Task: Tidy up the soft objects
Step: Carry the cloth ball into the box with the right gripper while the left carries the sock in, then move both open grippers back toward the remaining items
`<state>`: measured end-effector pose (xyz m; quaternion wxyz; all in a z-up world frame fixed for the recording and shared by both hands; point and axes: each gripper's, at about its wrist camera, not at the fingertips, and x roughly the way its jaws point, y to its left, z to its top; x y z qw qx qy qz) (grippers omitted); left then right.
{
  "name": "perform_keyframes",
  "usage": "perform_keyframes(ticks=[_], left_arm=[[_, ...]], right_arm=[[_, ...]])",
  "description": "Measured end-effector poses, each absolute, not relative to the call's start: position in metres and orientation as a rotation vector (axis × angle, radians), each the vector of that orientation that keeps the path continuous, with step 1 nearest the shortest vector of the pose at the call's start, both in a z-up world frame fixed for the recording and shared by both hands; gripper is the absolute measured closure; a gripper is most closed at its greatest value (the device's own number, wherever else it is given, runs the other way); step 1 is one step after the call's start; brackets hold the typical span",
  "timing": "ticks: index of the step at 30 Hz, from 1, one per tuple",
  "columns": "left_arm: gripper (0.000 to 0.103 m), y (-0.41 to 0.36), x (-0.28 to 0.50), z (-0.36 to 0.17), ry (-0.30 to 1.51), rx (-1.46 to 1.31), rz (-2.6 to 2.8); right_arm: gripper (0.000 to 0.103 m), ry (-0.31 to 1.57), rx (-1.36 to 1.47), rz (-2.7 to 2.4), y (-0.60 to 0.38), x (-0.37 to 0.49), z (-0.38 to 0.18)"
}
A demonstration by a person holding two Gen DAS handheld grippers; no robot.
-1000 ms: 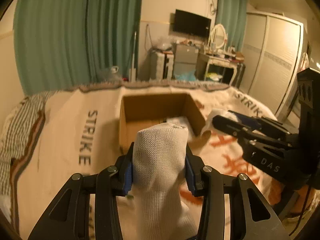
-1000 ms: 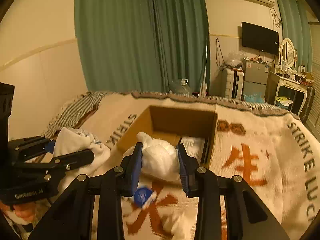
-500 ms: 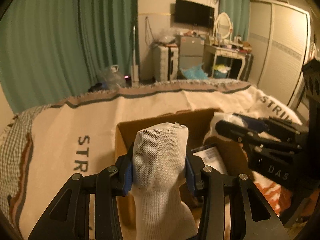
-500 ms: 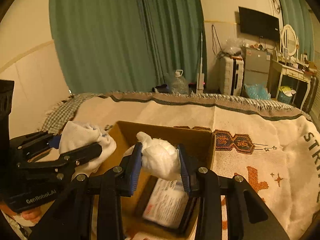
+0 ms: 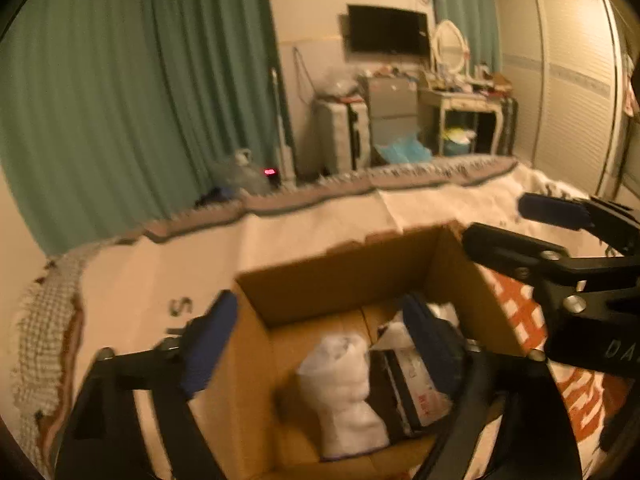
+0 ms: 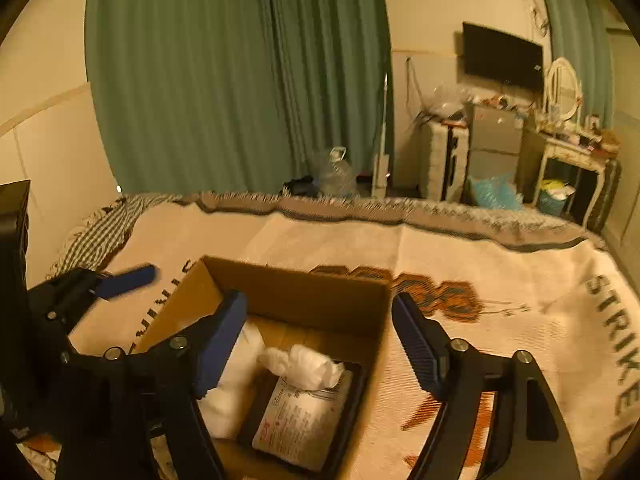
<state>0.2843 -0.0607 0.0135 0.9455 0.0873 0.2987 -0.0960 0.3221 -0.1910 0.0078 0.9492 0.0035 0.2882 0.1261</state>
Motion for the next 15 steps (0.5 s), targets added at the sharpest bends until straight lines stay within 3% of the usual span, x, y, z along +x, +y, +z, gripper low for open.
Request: perform_keyframes(ticks=[7, 10, 13, 15], left_arm=[[0.016, -0.028, 0.224, 0.088, 0.498, 0.166, -0.144], [0.012, -0.015, 0.187, 0.122, 0.428, 0.163, -0.120], [0.008, -0.006, 0.152, 0.148, 0.358, 0.128, -0.103], [0.008, -0.003, 0.132, 0.159, 0.337, 0.116, -0.114]], right_arm=[[0.019, 0.530, -0.022, 0.227, -0.199, 0.263, 0.075], [0.013, 0.484, -0.022, 0.229, -0.201, 0.229, 0.107], [0.000, 0.449, -0.017, 0.237, -0.204, 0.193, 0.136], [0.000, 0.433, -0.026, 0.240, -0.204, 0.176, 0.147]])
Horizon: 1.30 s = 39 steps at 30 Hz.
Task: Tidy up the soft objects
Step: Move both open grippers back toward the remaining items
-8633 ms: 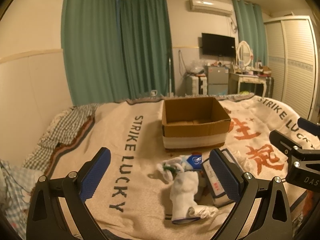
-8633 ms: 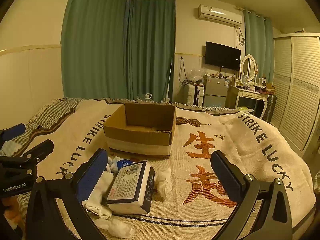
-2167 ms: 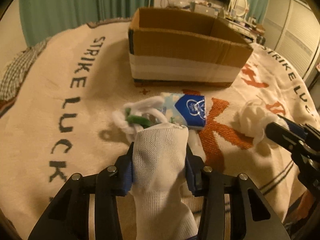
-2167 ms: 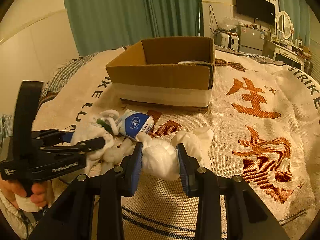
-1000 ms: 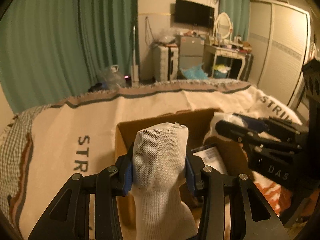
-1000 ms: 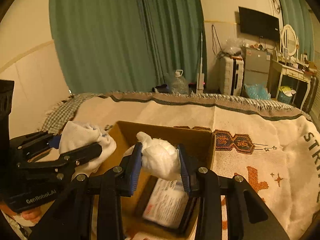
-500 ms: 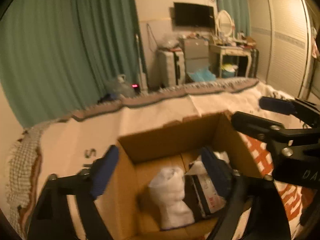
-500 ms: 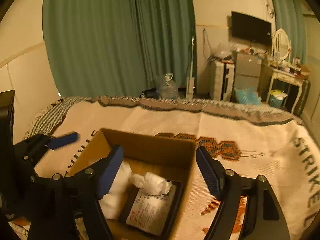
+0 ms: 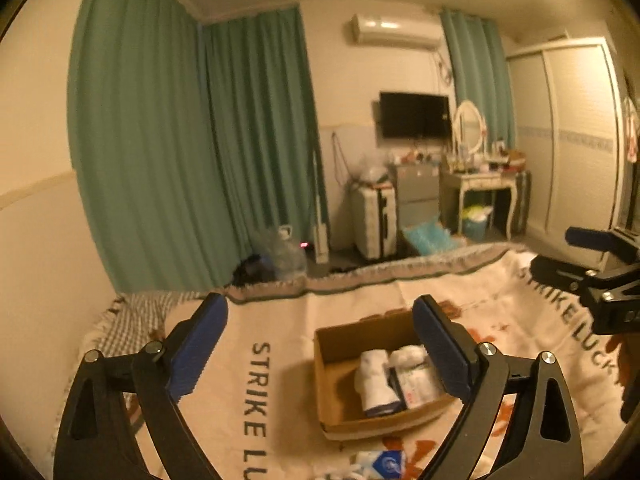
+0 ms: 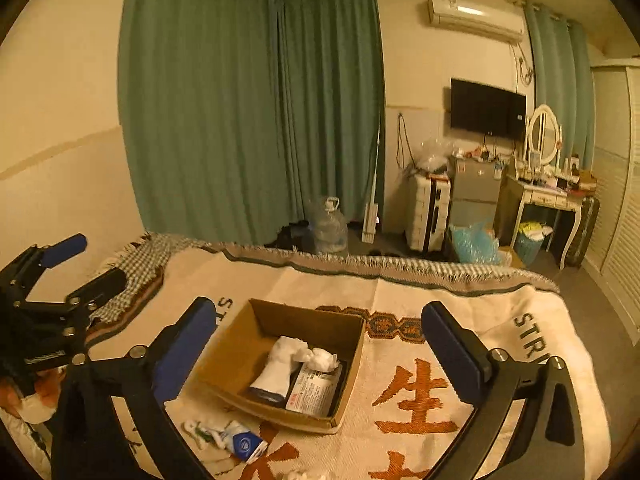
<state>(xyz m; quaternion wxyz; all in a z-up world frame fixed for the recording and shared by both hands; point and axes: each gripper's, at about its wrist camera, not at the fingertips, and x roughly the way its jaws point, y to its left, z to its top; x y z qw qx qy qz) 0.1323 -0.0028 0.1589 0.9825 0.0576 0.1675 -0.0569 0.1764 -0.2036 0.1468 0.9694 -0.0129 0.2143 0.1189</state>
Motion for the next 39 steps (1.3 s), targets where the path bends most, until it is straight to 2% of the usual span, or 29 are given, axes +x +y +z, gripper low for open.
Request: perform_keyframes(ticks=[5, 11, 17, 24, 31, 37, 38, 39], left_arm=[[0.008, -0.006, 0.092, 0.164, 0.297, 0.106, -0.090], [0.008, -0.025, 0.070, 0.136, 0.349, 0.111, -0.072], [0.008, -0.042, 0.073, 0.078, 0.477, 0.073, -0.046], [0.009, -0.043, 0.085, -0.032, 0.719, -0.037, 0.057], [0.010, -0.040, 0.076, -0.102, 0.920, -0.110, 0.100], [0.010, -0.044, 0.072, -0.123, 0.966, -0.100, 0.104], [0.012, -0.043, 0.073, -0.126, 0.970, -0.105, 0.110], [0.018, -0.043, 0.073, -0.130, 0.979, -0.107, 0.112]], right_arm=[[0.000, 0.392, -0.076, 0.253, -0.205, 0.128, 0.162], [0.000, 0.426, -0.105, 0.324, -0.211, 0.092, 0.142], [0.000, 0.469, -0.156, 0.367, -0.214, 0.092, 0.093], [0.000, 0.645, -0.117, 0.437, -0.222, 0.123, 0.004], [0.010, 0.767, -0.092, 0.473, -0.221, 0.147, -0.069], [0.025, 0.812, -0.129, 0.512, -0.205, 0.158, -0.109], [0.029, 0.828, -0.125, 0.520, -0.203, 0.161, -0.115], [0.031, 0.850, -0.123, 0.527, -0.201, 0.164, -0.123]])
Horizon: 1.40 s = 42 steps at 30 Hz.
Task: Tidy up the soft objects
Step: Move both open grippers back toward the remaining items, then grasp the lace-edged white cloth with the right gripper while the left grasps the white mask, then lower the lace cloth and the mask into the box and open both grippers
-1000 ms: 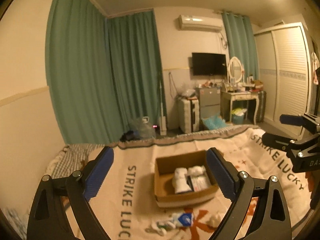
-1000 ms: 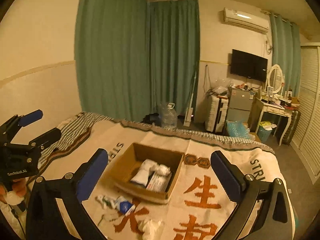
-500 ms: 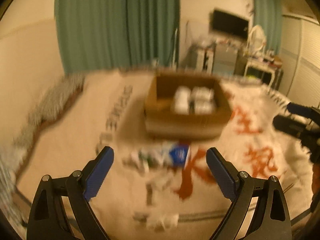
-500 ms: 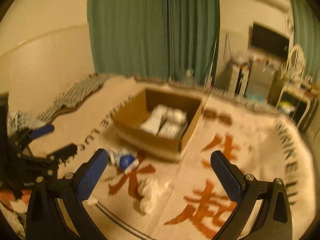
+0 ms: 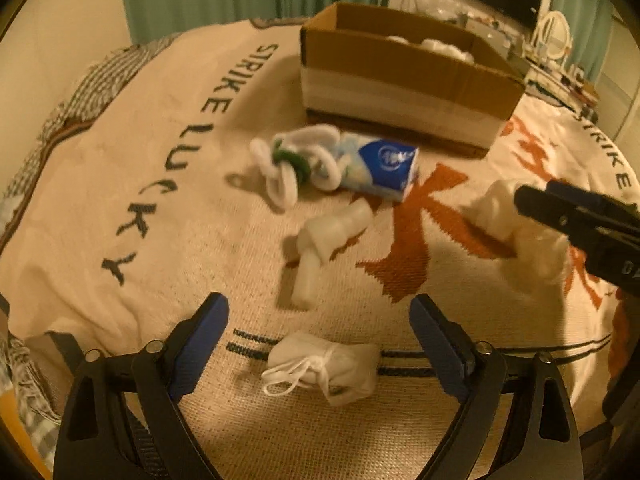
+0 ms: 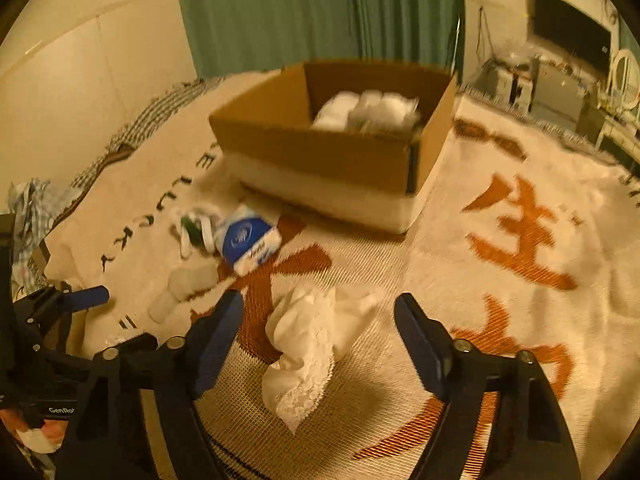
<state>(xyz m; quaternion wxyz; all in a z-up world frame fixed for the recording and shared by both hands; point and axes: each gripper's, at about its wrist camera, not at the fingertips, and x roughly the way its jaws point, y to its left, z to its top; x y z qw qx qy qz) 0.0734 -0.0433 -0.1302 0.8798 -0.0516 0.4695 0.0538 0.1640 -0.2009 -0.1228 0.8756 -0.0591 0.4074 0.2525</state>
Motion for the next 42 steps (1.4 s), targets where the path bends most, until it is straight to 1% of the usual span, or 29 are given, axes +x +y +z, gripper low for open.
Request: perform_keyframes(ticks=[2, 4, 5, 6, 7, 8, 9, 10, 11, 20, 25, 31, 35, 42], left_arm=[[0.019, -0.046, 0.075, -0.139, 1.001, -0.096, 0.105], [0.020, -0.047, 0.077, -0.145, 1.016, -0.086, 0.089], [0.021, -0.049, 0.078, -0.149, 1.027, -0.074, 0.076], [0.026, -0.049, 0.079, -0.151, 1.032, -0.072, 0.072], [0.031, -0.049, 0.079, -0.153, 1.038, -0.076, 0.066], [0.033, -0.048, 0.080, -0.155, 1.044, -0.087, 0.055], [0.041, -0.046, 0.080, -0.156, 1.049, -0.104, 0.042], [0.046, -0.046, 0.080, -0.156, 1.055, -0.113, 0.032], [0.047, -0.045, 0.079, -0.156, 1.059, -0.116, 0.023], [0.048, -0.042, 0.065, -0.147, 1.056, -0.131, -0.031], [0.049, -0.039, 0.058, -0.130, 1.010, -0.131, -0.050], [0.049, -0.036, 0.053, -0.093, 0.937, -0.133, -0.093], [0.049, -0.034, 0.053, -0.064, 0.852, -0.110, -0.116], [0.049, -0.032, 0.068, -0.019, 0.733, -0.081, -0.142]], right_arm=[[0.042, 0.877, -0.135, 0.532, -0.198, 0.167, -0.133], [0.045, 0.893, -0.154, 0.535, -0.196, 0.168, -0.140], [0.049, 0.896, -0.157, 0.536, -0.196, 0.169, -0.141], [0.054, 0.899, -0.157, 0.539, -0.195, 0.169, -0.142], [0.065, 0.900, -0.160, 0.541, -0.195, 0.169, -0.142], [0.070, 0.896, -0.163, 0.539, -0.195, 0.168, -0.142], [0.072, 0.890, -0.165, 0.536, -0.196, 0.168, -0.141], [0.077, 0.883, -0.162, 0.533, -0.197, 0.167, -0.139], [0.079, 0.876, -0.158, 0.530, -0.198, 0.166, -0.138], [0.082, 0.845, -0.136, 0.495, -0.207, 0.152, -0.125], [0.084, 0.815, -0.134, 0.486, -0.204, 0.141, -0.109], [0.086, 0.775, -0.149, 0.488, -0.193, 0.121, -0.081], [0.086, 0.736, -0.178, 0.495, -0.183, 0.108, -0.057], [0.086, 0.647, -0.174, 0.506, -0.174, 0.099, -0.015]])
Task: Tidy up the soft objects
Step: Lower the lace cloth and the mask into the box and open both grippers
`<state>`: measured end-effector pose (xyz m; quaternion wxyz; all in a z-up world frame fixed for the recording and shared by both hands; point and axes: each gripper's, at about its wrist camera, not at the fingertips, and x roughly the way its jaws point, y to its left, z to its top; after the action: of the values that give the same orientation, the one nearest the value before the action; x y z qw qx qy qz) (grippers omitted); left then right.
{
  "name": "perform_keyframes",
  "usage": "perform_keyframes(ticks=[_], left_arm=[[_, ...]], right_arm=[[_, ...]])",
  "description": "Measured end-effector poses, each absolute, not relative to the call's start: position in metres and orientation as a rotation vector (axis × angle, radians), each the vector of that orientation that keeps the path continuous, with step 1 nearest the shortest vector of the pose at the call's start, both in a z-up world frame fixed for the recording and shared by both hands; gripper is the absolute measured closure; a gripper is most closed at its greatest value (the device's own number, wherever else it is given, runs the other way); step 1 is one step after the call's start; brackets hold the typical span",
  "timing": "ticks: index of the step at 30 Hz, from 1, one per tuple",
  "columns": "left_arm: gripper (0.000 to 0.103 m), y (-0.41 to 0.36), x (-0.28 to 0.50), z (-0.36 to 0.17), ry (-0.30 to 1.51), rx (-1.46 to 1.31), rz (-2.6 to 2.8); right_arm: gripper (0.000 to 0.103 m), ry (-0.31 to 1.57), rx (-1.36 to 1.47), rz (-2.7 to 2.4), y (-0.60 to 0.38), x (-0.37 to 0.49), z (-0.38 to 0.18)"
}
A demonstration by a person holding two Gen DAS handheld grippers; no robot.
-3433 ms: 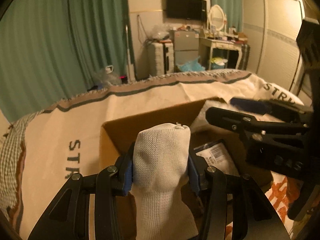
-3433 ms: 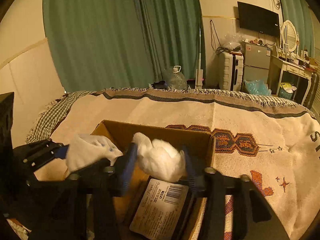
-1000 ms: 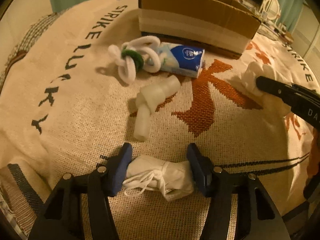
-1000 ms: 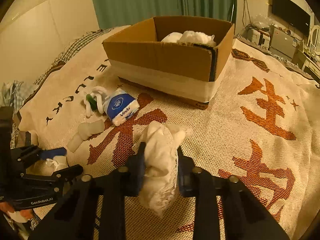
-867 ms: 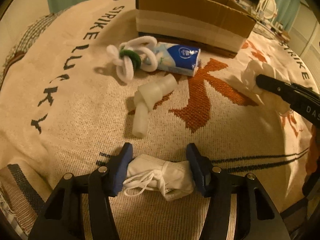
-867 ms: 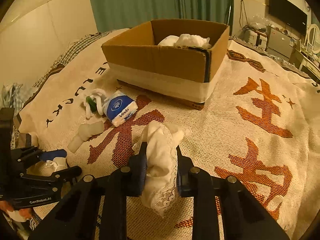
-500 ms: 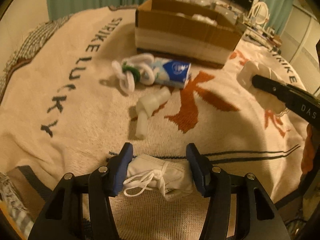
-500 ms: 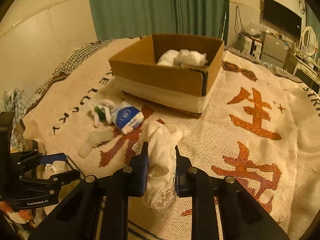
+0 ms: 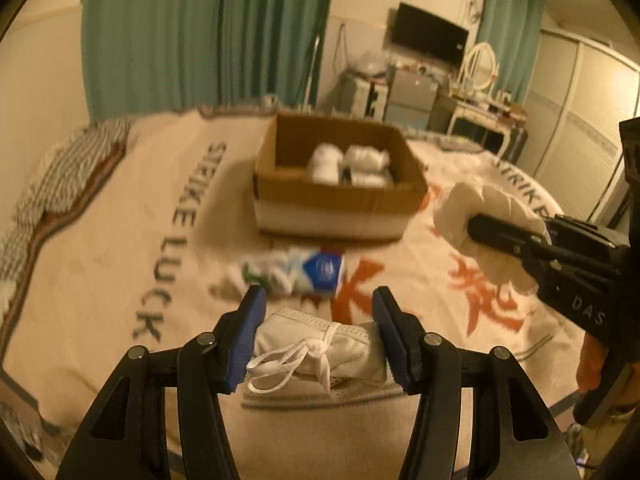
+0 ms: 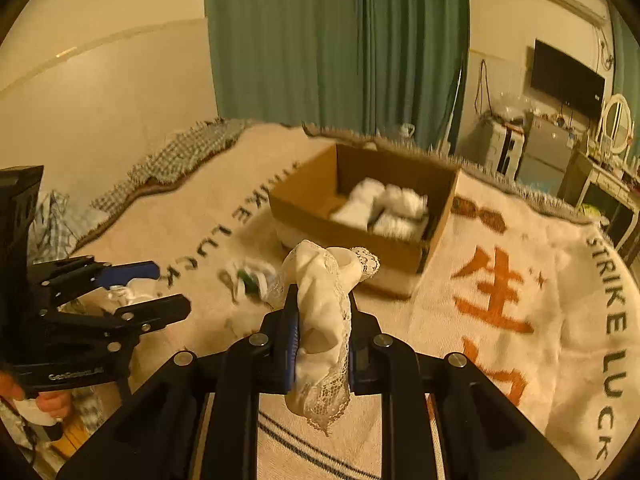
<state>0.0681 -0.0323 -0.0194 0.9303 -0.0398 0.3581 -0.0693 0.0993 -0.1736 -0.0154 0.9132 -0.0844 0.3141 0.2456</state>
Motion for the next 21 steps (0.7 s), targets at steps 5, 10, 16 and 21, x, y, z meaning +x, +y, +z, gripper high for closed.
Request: perform_keyframes(ticks=[5, 10, 16, 21], left_arm=[[0.049, -0.035, 0.092, 0.009, 0.646, -0.041, -0.142], [0.049, -0.041, 0.120, 0.028, 0.553, 0.062, -0.104], [0.049, -0.046, 0.168, 0.036, 0.517, 0.110, -0.112], [0.049, -0.048, 0.218, 0.026, 0.530, 0.121, -0.128]], right_arm=[[0.086, 0.583, -0.155, 0.510, -0.169, 0.111, 0.012], [0.086, 0.525, -0.113, 0.495, -0.169, 0.138, 0.034], [0.086, 0.486, -0.062, 0.472, -0.166, 0.181, 0.049], [0.086, 0.495, -0.029, 0.445, -0.163, 0.229, 0.044]])
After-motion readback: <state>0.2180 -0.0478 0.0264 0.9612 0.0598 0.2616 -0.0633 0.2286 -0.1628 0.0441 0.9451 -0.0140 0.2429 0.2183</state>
